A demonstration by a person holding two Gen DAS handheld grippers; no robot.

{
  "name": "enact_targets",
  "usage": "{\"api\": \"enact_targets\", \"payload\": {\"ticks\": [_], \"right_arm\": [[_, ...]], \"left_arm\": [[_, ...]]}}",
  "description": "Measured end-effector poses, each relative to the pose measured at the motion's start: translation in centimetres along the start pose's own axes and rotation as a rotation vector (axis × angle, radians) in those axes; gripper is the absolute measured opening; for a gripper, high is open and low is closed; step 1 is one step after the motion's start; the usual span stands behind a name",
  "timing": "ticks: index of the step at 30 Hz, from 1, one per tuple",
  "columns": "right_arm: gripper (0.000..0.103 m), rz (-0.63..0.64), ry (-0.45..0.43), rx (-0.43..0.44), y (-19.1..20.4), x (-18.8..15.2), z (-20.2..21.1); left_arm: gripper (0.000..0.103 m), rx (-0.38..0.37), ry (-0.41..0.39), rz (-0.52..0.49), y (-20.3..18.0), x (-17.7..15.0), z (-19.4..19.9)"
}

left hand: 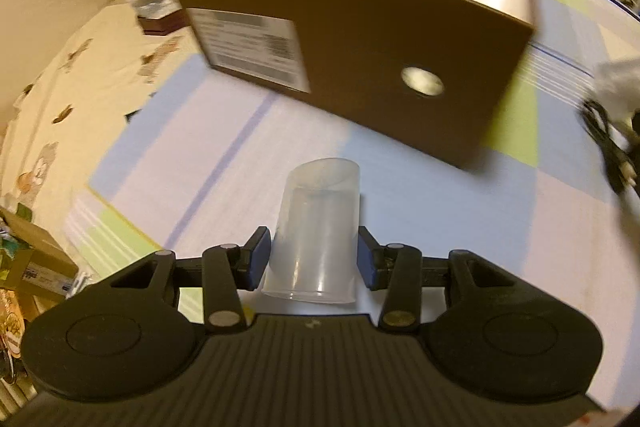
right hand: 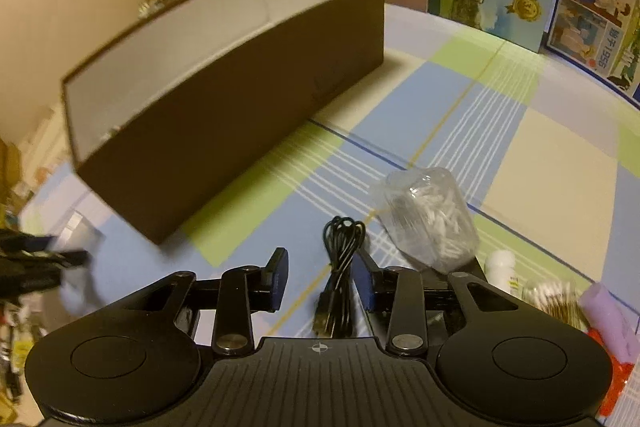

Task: Organize objects
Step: 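Grasp clear plastic cup with left tool while right tool grasps black cable, then lift cup with left tool while right tool lifts cable toward brown box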

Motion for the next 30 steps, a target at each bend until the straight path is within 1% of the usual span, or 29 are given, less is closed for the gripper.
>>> {"api": "enact_targets", "payload": {"ticks": [6,11,13,16,19,21,23,25,28,30], "right_arm": [[0.032,0.021,0.046,-0.083,0.6,0.6,-2.7],[0.03,0.021,0.082,-0.119,1.0,0.7,-4.6],[0.019,0.036,0.088,-0.143,1.3,0.6,-5.3],[0.019,0.018,0.086,-0.114,1.8,0.5,-5.5],[0.019,0.025,0.087,-0.084,3.3,0.0,-5.4],[0.019,0.015,0.095,-0.064,4.1,-0.6,-5.4],[0.019,-0.007,0.111,-0.064,4.5,-1.4,-5.5],[0.019,-0.003,0.08,-0.083,5.1,-2.1,-5.3],[0.019,-0.033,0.07,-0.08,5.2,-2.3,-5.1],[0.019,-0.063,0.067,-0.076,5.0,-2.2,-5.1]], "left_arm": [[0.04,0.033,-0.022,0.047,2.9,1.2,-0.9],[0.04,0.028,-0.031,0.064,4.4,2.2,-1.4],[0.04,0.02,-0.034,0.058,4.7,2.6,-1.6],[0.04,-0.002,-0.036,0.047,4.8,2.8,-1.8],[0.041,-0.034,-0.024,0.034,5.0,2.7,-2.2],[0.045,-0.06,-0.007,0.032,5.2,2.7,-2.5],[0.049,-0.081,0.002,0.03,5.5,2.8,-2.7],[0.052,-0.095,0.007,0.018,5.6,3.0,-3.0],[0.053,-0.111,0.01,-0.006,5.5,3.5,-3.2],[0.062,-0.13,0.016,-0.016,5.4,3.7,-3.4]]}}
Point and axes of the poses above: each gripper's, at about its wrist camera, not at the fingertips, and z roughly against the way its jaws point, y to its left, x to its top, the point moved 1 cm from there along -z, roughly the way its jaws point, and after that the axes turned 1 degree about y, right-handed, at the moved point
